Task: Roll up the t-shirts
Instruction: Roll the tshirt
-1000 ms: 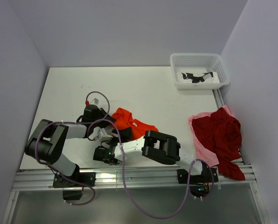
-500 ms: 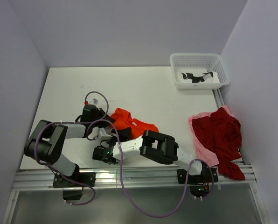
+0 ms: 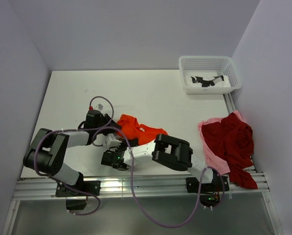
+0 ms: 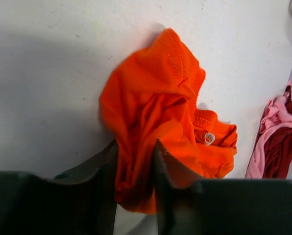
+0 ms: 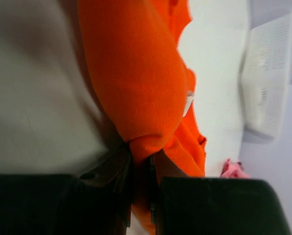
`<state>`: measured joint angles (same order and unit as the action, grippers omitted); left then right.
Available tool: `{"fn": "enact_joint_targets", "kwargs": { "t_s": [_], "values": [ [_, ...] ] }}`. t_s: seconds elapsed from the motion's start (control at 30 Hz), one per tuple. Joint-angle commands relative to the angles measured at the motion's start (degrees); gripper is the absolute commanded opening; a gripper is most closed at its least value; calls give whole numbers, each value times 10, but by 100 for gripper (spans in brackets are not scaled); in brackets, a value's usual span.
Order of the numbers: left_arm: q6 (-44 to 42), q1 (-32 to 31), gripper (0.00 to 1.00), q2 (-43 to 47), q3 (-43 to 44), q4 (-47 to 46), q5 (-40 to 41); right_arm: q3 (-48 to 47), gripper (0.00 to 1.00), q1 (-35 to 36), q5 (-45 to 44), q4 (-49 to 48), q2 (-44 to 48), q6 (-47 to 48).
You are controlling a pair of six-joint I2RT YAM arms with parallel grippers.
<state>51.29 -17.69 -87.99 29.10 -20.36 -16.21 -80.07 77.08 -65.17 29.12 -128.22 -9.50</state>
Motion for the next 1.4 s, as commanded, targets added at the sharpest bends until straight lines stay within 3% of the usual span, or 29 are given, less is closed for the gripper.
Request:
{"fn": "enact_joint_targets", "kwargs": {
  "t_s": [0.0, 0.1, 0.3, 0.5, 0.67, 0.77, 0.87, 1.0, 1.37],
  "values": [
    [-20, 9, 37, 35, -9, 9, 1, 38, 0, -32, 171, -17, 70, 9],
    [-26, 18, 53, 52, -8, 25, 0, 48, 0, -50, 259, -20, 116, 12],
    [-35, 40, 70, 105, -15, 61, 17, 69, 0, -106, 453, -22, 174, 15],
    [-42, 49, 74, 142, -21, 82, 22, 99, 0, -164, 619, -42, 205, 3],
    [-45, 49, 75, 140, -33, 63, 4, 131, 0, -252, 854, -80, 215, -11],
    [-48, 49, 82, 131, -41, 41, -15, 152, 0, -310, 988, -109, 207, -23],
    [-50, 49, 84, 123, -41, 35, -16, 162, 0, -356, 1069, -120, 179, -23],
    [-50, 51, 84, 107, -41, 27, -18, 164, 0, -389, 1123, -127, 141, -25],
    [-38, 54, 84, 33, -29, -44, -38, 127, 0, -408, 1090, -64, 99, -5]
  ]
}}
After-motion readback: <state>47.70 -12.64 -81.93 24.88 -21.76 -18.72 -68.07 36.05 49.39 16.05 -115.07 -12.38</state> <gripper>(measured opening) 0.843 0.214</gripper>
